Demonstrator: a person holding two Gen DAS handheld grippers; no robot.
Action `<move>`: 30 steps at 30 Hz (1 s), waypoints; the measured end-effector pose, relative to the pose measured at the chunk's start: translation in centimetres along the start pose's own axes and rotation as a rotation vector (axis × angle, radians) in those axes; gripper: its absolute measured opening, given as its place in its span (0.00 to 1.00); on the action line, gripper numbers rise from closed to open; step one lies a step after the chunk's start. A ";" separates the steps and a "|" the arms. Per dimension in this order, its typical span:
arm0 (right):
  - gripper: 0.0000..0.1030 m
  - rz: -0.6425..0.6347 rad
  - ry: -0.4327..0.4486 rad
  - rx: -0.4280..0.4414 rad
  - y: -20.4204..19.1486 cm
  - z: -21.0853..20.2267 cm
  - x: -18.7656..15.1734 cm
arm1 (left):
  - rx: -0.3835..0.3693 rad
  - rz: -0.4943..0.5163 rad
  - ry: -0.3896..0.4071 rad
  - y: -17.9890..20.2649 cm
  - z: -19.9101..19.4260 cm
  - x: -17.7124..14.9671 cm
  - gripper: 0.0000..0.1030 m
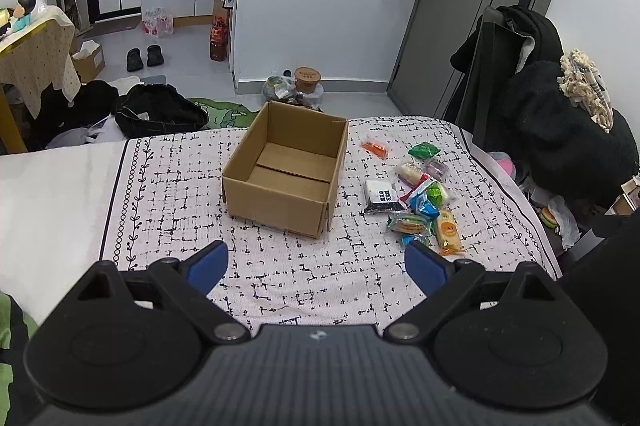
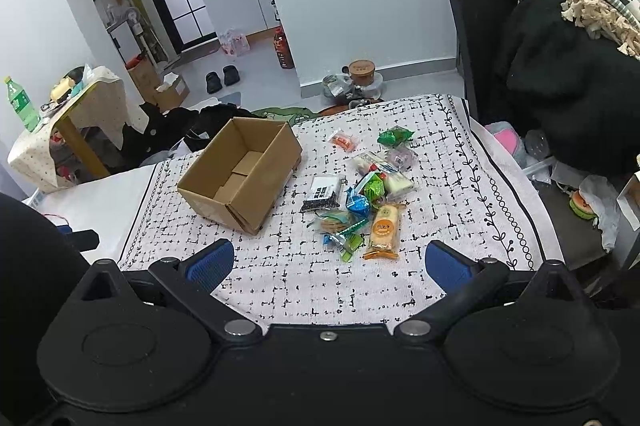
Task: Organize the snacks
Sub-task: 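Move both tools toward the snack pile beside the cardboard box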
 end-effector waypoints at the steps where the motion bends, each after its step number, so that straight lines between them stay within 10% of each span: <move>1: 1.00 -0.001 0.001 0.000 0.0 0.0 0.0 | 0.000 0.000 0.000 0.0 0.0 0.0 0.92; 30: 1.00 0.024 -0.013 -0.040 1.0 1.2 -0.4 | -0.022 0.013 0.003 0.1 2.3 0.5 0.92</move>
Point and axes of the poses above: each gripper's, at about its wrist camera, not at the fingertips, and z roughly the way its jaws point, y to its right, x to its top, the point moved 1 cm from there along z, roughly the way its jaws point, and after that the axes turned 8 degrees about -z, right-handed, at the moved point
